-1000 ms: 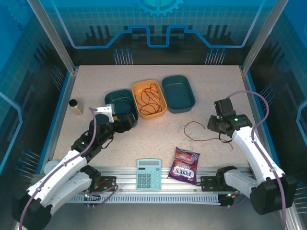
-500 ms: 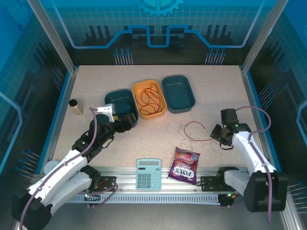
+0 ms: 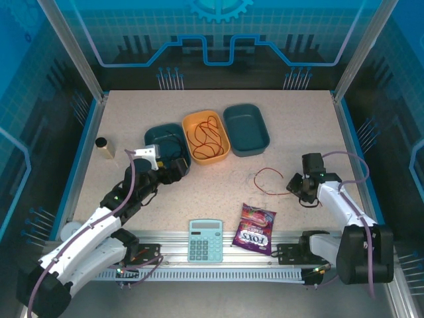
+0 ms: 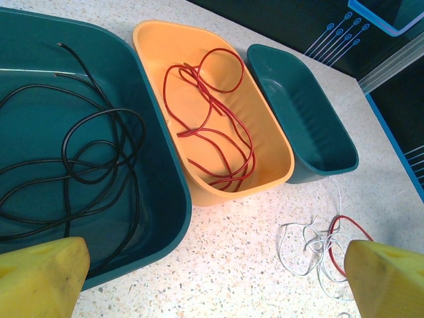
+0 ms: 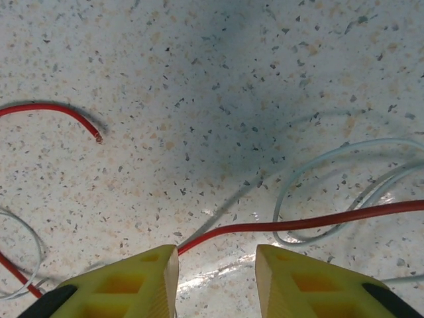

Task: Untangle the cables

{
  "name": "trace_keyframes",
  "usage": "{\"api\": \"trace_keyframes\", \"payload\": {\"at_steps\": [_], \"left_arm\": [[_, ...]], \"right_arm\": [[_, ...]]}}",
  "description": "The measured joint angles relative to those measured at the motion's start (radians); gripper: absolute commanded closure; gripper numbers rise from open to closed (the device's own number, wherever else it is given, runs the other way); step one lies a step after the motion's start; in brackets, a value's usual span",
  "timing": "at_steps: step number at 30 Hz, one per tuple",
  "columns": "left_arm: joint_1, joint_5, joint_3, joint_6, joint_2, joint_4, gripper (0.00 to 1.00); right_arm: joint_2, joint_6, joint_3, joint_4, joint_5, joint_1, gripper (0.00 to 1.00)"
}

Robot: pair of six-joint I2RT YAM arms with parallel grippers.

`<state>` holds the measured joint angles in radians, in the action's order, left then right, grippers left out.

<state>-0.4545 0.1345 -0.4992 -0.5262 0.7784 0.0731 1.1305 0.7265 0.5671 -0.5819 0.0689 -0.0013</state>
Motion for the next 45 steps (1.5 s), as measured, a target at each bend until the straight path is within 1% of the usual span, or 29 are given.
{"api": "trace_keyframes", "payload": {"at_steps": [14,20,26,30,35,41,43,45], "left_arm": [[0.0,0.0,0.0,0.0,0.009,-0.002,0.01],[0.0,0.0,0.0,0.0,0.017,-0.003,0.01],[0.0,0.0,0.0,0.0,0.024,-0.003,0.01],[0.0,0.0,0.0,0.0,0.024,-0.003,0.01],[0.0,0.0,0.0,0.0,0.024,-0.003,0.01],[0.0,0.0,0.0,0.0,0.024,-0.003,0.01],[0.0,0.0,0.0,0.0,0.024,-0.003,0.01],[0.0,0.0,0.0,0.0,0.024,-0.003,0.01]], "right_arm": [[0.116,0.031,-0.024,0.1,-0.001,0.001,0.65],[0.179,0.033,0.023,0.071,0.013,0.001,0.67],[0.219,0.029,0.057,0.035,0.036,0.005,0.77],[0.224,0.028,0.063,0.027,0.048,0.013,0.78],[0.222,0.024,0.074,0.05,0.059,0.026,0.84],[0.152,0.018,0.114,0.063,0.077,0.043,0.9],[0.121,0.014,0.119,0.06,0.081,0.047,0.93],[0.087,0.005,0.125,0.054,0.082,0.049,0.99]]}}
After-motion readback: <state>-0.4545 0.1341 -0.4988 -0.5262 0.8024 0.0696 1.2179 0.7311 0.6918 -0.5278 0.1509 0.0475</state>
